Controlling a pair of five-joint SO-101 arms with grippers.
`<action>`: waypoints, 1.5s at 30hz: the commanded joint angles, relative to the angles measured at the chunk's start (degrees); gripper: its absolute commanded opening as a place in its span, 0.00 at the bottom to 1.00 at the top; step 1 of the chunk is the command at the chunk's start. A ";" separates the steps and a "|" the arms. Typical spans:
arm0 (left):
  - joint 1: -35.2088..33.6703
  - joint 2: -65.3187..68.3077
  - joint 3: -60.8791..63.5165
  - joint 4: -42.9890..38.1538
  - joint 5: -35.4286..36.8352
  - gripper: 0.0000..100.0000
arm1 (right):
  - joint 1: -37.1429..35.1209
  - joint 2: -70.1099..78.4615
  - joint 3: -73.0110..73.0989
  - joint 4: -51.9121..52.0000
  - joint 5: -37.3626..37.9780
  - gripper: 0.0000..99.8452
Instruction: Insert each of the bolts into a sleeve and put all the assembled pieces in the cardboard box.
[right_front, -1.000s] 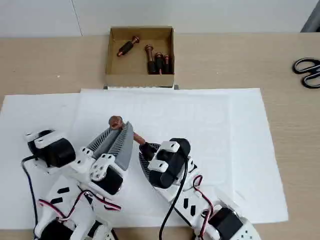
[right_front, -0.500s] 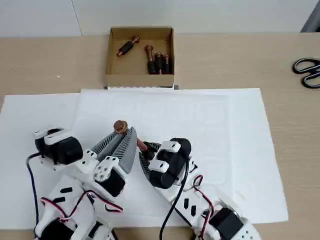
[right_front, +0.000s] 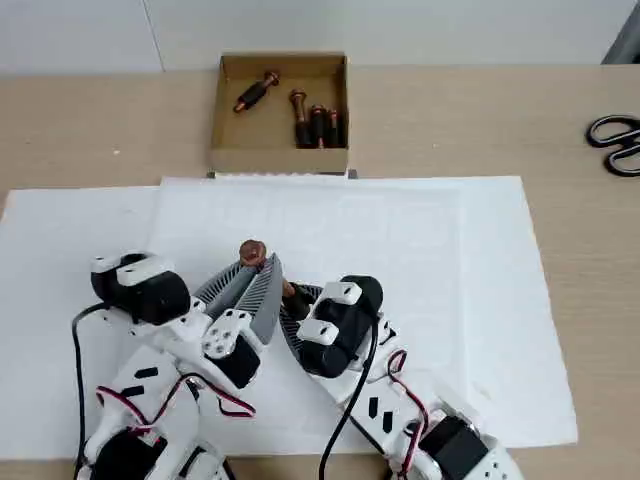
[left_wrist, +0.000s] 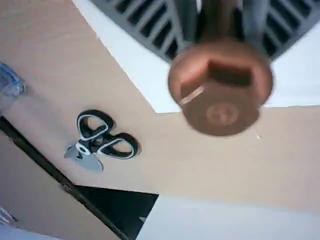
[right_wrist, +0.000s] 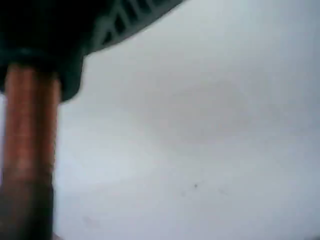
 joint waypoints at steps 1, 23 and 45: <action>0.18 -0.53 0.13 -1.67 -0.35 0.00 | -0.48 -0.66 -4.48 -1.19 0.53 0.00; 11.60 -0.35 3.21 9.05 -3.96 0.00 | -0.48 -0.66 -4.57 -1.19 0.53 0.00; 11.34 -0.35 3.65 9.05 -4.04 0.12 | -0.48 -0.66 -4.40 -1.19 0.53 0.00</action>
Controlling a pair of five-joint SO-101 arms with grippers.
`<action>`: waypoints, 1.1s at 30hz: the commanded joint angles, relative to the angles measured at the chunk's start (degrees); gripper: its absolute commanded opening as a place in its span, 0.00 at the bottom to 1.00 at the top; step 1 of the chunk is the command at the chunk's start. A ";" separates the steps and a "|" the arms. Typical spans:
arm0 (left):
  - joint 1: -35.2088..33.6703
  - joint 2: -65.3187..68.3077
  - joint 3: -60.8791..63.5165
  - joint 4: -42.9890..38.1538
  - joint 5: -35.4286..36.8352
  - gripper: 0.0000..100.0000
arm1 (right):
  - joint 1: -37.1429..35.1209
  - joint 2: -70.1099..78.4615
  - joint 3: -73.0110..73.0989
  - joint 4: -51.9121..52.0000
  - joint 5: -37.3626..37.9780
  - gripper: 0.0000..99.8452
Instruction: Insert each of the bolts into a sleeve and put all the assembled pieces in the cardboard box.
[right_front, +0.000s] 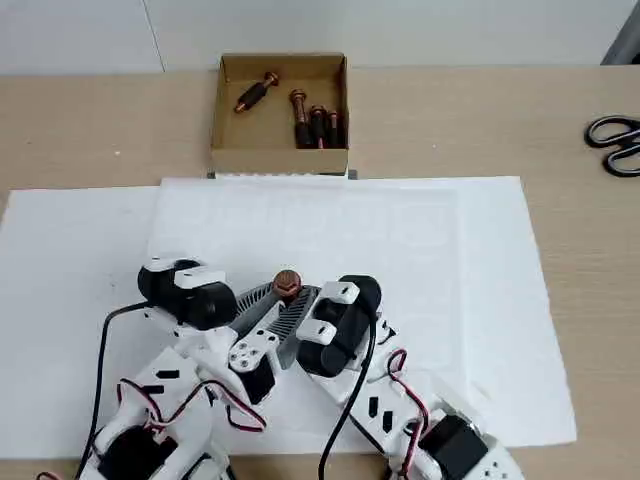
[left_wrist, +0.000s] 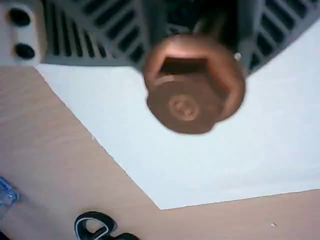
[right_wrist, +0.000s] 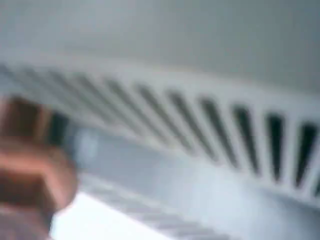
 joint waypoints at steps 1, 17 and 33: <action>2.55 0.00 0.57 1.76 -0.26 0.12 | -0.40 -0.84 -3.25 -1.45 0.35 0.00; -3.16 0.00 0.40 1.67 -3.69 0.12 | -0.40 -0.84 -2.64 -1.36 0.35 0.00; -7.56 0.09 1.27 1.58 -11.08 0.12 | -0.40 -0.84 -1.49 -1.36 0.18 0.00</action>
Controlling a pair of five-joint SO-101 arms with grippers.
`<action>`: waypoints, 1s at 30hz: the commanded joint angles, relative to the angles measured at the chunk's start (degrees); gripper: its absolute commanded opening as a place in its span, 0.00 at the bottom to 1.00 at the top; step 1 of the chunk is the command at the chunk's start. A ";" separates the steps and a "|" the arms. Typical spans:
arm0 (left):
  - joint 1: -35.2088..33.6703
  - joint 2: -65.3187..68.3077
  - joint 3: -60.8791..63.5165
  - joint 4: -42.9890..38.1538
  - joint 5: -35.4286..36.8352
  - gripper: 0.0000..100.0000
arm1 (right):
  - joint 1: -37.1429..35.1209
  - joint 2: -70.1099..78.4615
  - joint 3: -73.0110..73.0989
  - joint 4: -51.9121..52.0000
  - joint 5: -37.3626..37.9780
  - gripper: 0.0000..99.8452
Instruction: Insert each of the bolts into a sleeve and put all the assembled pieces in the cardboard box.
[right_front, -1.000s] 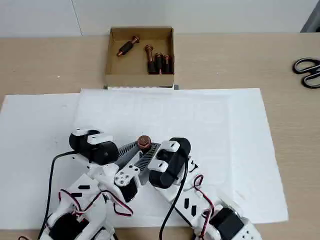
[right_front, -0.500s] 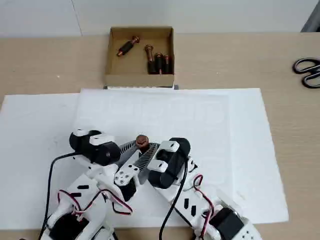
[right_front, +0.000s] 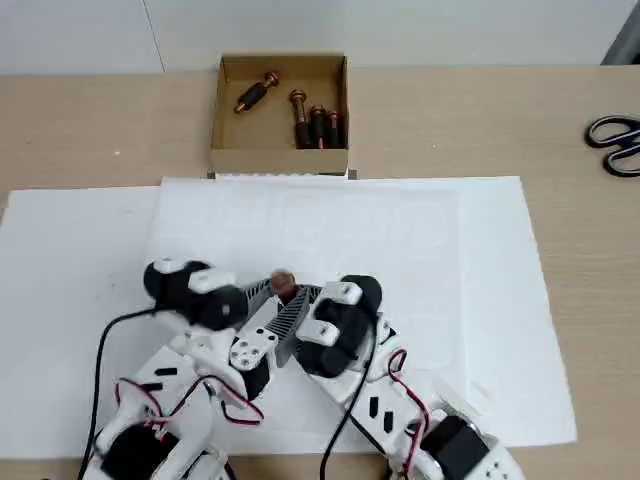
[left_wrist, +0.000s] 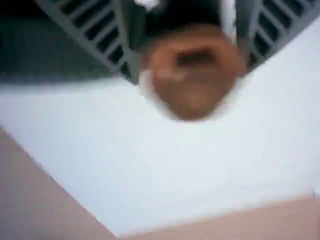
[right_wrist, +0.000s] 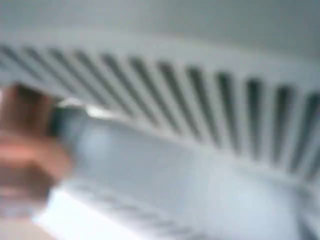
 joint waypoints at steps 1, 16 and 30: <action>-3.08 -0.26 0.84 0.62 -2.99 0.12 | -0.48 -0.75 -0.88 -1.27 0.35 0.00; -4.31 -0.35 -2.68 0.44 -2.37 0.12 | -0.57 -0.75 0.26 -1.36 0.26 0.00; -4.75 -0.35 -8.75 0.44 -2.29 0.12 | -0.57 -0.75 0.35 -1.36 0.35 0.00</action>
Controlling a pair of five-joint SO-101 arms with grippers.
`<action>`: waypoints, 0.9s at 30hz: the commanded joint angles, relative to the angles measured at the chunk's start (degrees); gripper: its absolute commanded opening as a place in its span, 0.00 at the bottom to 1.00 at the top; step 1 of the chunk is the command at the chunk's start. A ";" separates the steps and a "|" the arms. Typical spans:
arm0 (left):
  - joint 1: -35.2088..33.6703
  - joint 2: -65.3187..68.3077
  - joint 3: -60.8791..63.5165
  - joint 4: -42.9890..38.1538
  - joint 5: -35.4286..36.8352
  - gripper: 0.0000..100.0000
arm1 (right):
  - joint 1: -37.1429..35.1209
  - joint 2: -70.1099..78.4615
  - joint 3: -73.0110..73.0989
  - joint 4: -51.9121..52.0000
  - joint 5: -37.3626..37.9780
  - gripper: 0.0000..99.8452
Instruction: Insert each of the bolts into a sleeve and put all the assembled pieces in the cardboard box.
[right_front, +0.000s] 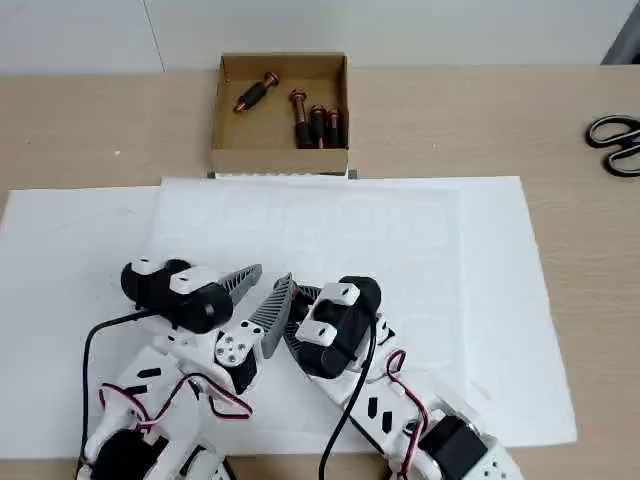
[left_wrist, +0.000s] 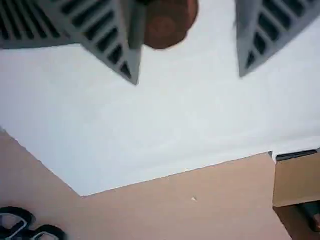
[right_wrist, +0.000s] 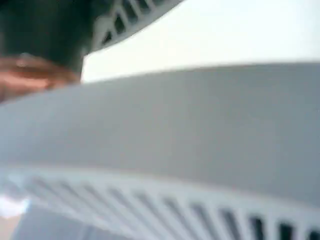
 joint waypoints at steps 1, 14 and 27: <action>-0.35 -0.35 -4.00 0.26 0.18 0.11 | -0.22 -0.84 -0.62 -1.27 0.26 0.00; -15.56 -0.44 -1.54 0.26 -2.11 0.01 | 0.13 -0.84 0.53 -1.27 0.26 0.00; -23.12 -0.53 22.81 -8.26 -10.73 0.01 | 14.11 -0.84 0.62 -1.36 0.00 0.00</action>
